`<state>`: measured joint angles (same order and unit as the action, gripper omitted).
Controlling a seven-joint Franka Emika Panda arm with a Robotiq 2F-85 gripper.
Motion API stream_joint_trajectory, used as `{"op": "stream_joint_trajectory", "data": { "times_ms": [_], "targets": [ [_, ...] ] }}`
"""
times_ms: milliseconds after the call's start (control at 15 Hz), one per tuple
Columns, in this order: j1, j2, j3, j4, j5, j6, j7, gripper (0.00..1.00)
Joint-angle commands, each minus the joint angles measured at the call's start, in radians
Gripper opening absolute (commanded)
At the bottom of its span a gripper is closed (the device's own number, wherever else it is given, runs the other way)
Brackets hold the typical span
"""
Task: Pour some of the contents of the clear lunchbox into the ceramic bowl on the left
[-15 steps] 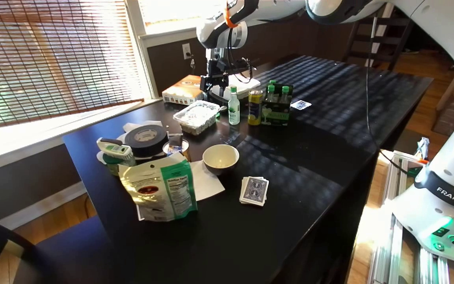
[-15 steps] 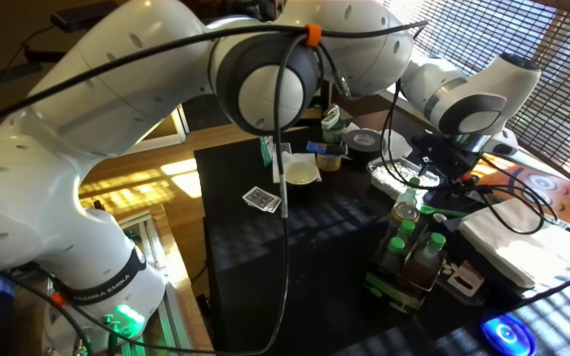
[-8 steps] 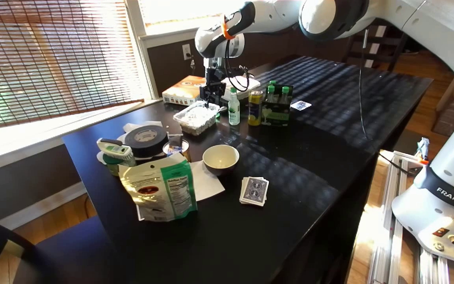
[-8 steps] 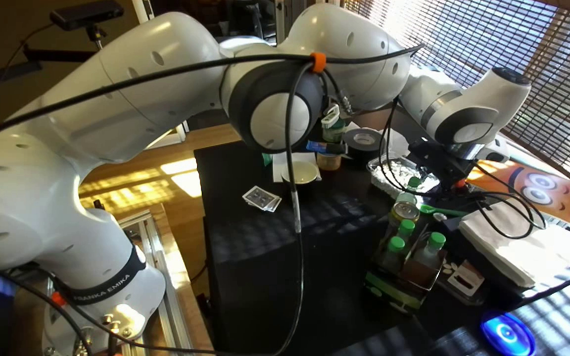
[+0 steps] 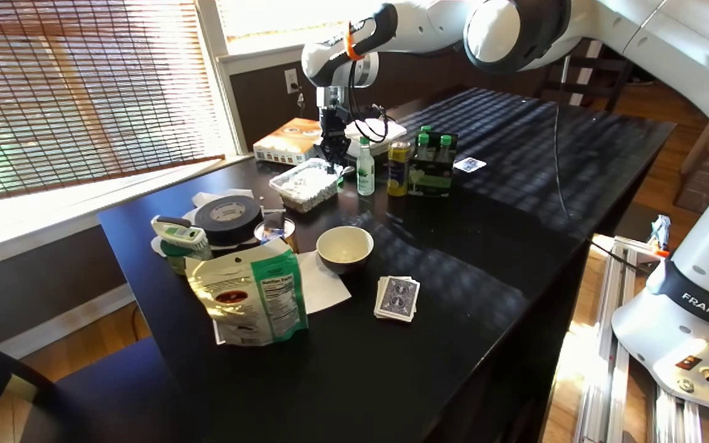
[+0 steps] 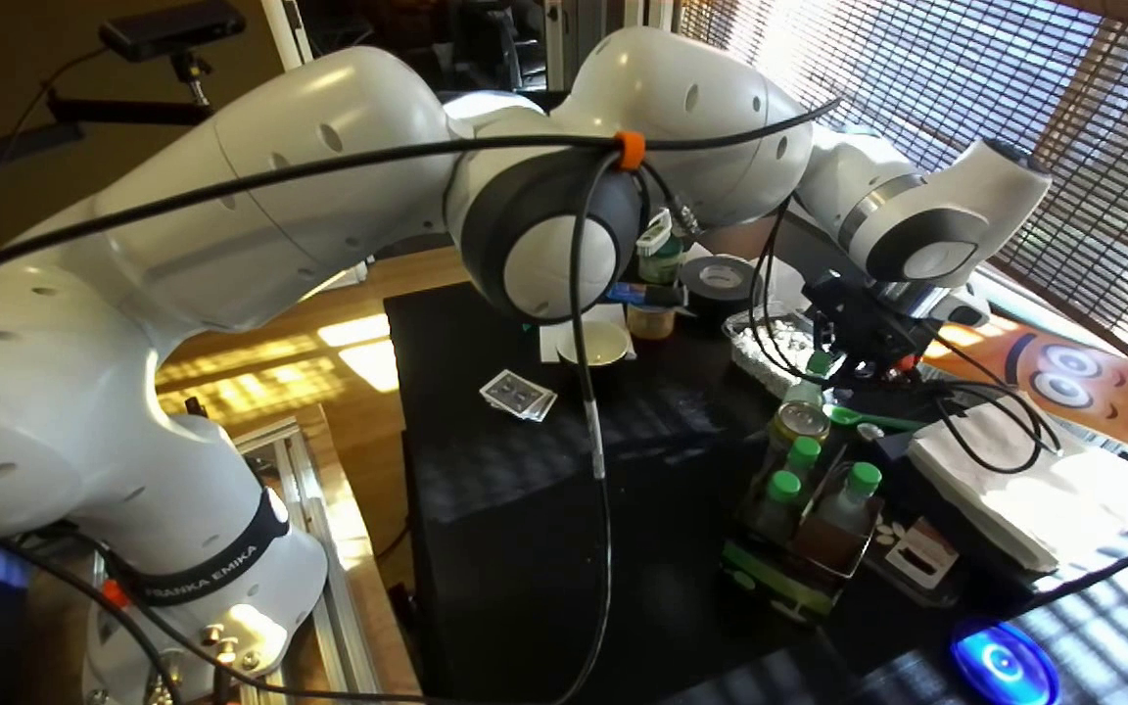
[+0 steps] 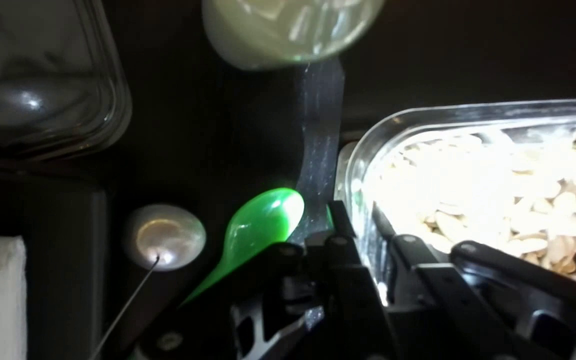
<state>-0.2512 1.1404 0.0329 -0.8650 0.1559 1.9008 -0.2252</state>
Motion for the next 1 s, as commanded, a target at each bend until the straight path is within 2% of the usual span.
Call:
{"op": "stream_joint_trajectory", "data": {
  "times_ms": [0,200,933],
  "targets": [
    [-0.025,0.016,0.046,0.077,0.025,-0.156,-0.058,0.0],
    [-0.039,-0.023,0.075,0.073,0.041,-0.197,-0.066,0.01],
    [-0.135,-0.163,0.179,-0.022,0.185,-0.107,-0.055,0.01]
  ]
}}
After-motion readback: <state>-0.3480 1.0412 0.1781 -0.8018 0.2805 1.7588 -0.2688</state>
